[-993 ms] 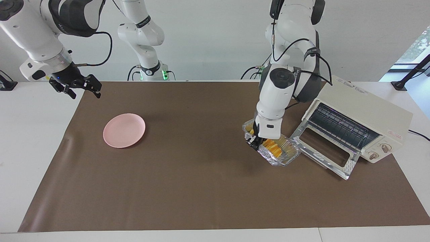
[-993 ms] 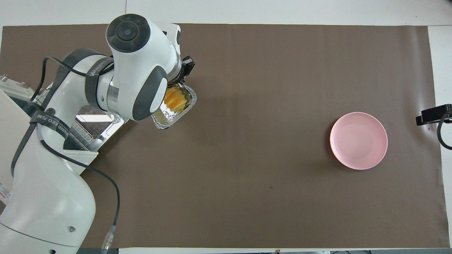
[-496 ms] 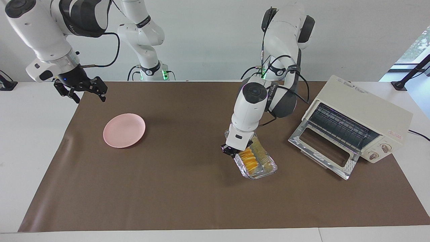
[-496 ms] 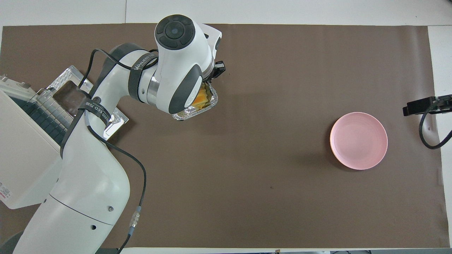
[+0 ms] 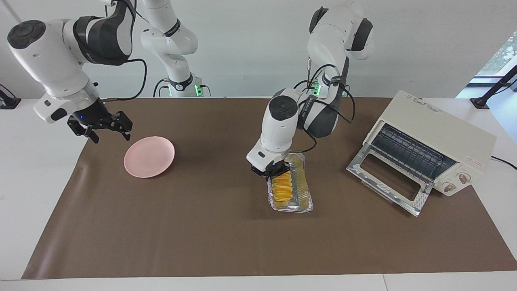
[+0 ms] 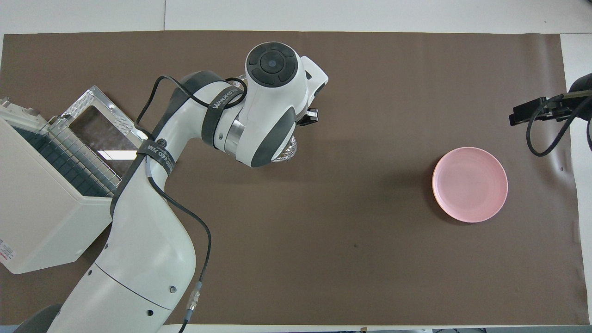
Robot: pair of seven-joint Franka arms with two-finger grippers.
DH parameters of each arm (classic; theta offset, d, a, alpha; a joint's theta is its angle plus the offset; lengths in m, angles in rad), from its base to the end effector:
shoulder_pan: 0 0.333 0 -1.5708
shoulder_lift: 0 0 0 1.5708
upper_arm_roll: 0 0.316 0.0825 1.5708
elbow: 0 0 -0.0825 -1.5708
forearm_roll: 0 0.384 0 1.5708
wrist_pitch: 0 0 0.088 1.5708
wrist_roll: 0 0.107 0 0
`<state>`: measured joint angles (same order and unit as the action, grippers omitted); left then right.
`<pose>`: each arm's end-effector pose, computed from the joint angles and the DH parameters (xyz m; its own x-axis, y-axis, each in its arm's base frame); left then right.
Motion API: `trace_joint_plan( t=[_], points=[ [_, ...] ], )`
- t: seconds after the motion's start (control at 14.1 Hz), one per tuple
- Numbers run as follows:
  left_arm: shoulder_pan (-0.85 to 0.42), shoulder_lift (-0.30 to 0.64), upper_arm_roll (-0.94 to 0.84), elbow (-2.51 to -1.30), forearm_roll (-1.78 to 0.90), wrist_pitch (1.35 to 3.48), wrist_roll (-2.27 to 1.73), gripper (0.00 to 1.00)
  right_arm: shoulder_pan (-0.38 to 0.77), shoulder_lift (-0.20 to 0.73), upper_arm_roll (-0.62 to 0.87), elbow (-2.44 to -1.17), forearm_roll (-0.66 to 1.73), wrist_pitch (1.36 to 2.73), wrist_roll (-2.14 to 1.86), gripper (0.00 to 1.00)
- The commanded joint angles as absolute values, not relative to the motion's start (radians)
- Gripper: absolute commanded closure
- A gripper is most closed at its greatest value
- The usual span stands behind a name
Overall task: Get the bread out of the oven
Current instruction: 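Pull the foil tray out of the oven with the left gripper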
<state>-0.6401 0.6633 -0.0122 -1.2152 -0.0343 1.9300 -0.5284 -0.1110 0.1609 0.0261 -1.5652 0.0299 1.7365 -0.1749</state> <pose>0.5912 -0.4516 0.3913 0.9938 -0.1089 0.0240 -0.1102 -0.9921 0.0605 0.6112 -0.0504 0.5478 0.9963 0.0845 0.0161 0.0850 -0.9959 -0.0314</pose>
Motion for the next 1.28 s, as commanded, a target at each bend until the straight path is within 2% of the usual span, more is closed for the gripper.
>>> trace_joint_plan(
  t=[0.0,0.14,0.28,0.57,0.71,0.92,1.21],
  points=[
    [-0.701,0.660,0.015,-1.246,-0.015,1.925,-0.538,1.00,-0.103,0.283,0.049,-1.415,0.043,1.724,-0.169,0.00],
    [-0.742,0.661,0.038,-1.252,-0.005,1.927,-0.685,1.00,-0.081,0.340,0.049,-1.347,0.043,1.736,-0.169,0.00],
    [-0.742,0.657,0.038,-1.285,-0.002,1.945,-0.707,1.00,0.004,0.345,0.048,-1.344,0.044,1.773,-0.076,0.00],
    [-0.781,0.652,0.037,-1.339,0.100,1.959,-0.716,1.00,0.018,0.345,0.049,-1.393,0.048,1.838,-0.057,0.00],
    [-0.790,0.655,0.037,-1.342,0.101,1.967,-0.724,1.00,0.018,0.344,0.049,-1.394,0.046,1.835,-0.051,0.00],
    [-0.808,0.646,0.038,-1.410,0.101,2.028,-0.756,1.00,0.006,0.342,0.048,-1.396,0.048,1.821,-0.055,0.00],
    [-0.821,0.646,0.038,-1.419,0.107,2.034,-0.816,1.00,0.002,0.342,0.046,-1.396,0.048,1.813,-0.058,0.00]
  ],
)
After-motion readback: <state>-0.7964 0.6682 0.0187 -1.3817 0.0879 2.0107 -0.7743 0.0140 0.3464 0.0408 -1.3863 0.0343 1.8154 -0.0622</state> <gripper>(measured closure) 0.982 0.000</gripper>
